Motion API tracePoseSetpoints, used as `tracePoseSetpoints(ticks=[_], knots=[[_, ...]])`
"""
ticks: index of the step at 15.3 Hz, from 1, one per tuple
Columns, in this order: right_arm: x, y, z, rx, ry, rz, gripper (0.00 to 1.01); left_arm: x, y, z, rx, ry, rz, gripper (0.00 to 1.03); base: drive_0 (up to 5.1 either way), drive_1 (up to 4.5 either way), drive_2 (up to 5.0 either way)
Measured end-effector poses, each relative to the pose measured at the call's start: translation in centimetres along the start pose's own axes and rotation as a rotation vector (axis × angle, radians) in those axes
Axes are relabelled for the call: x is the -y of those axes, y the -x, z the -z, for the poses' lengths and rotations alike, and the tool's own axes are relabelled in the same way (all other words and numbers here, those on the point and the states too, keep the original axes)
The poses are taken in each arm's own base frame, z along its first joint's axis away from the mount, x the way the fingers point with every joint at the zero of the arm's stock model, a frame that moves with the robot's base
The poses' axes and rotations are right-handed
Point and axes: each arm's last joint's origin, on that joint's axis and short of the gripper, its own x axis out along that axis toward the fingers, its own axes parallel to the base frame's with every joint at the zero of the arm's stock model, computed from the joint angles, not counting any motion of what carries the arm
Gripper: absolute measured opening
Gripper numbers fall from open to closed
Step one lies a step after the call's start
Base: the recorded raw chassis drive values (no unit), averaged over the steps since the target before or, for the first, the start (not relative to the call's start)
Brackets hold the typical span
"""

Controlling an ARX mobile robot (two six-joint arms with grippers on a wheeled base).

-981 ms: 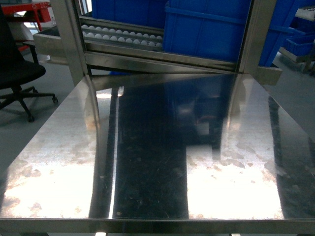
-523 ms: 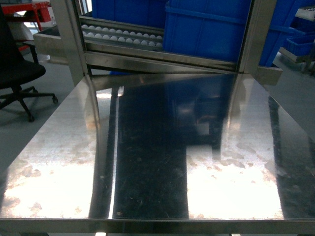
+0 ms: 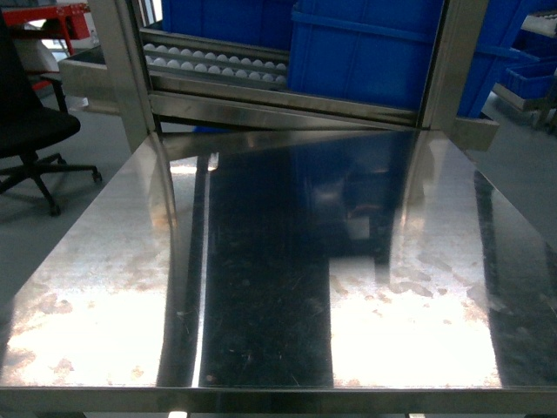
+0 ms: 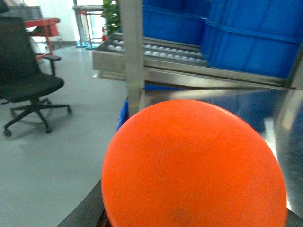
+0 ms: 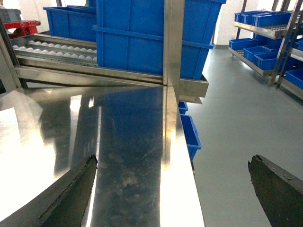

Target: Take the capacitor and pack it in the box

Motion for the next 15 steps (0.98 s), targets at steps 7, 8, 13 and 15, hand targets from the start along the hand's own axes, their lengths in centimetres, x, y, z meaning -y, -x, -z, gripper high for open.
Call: tracePoseSetpoints(ticks=[7, 8, 13, 15], knots=[[0.0, 0.0, 0.0, 0.000, 0.000, 0.000, 0.98, 0.0, 1.1, 0.8, 0.027, 0.002, 0.015, 0.44, 0.0, 0.00, 0.0], [0.0, 0.0, 0.0, -0.001, 0.000, 0.000, 0.98, 0.0, 1.2, 0.9, 0.021, 0.002, 0.015, 0.44, 0.0, 0.00, 0.0], [0.0, 0.0, 0.0, -0.001, 0.000, 0.000, 0.98, 0.0, 2.4, 0.9, 0.032, 0.002, 0.014, 0.44, 0.0, 0.00, 0.0], [0.0, 0.0, 0.0, 0.000, 0.000, 0.000, 0.98, 0.0, 2.4, 1.3, 0.001, 0.002, 0.015, 0.44, 0.0, 0.00, 0.0]])
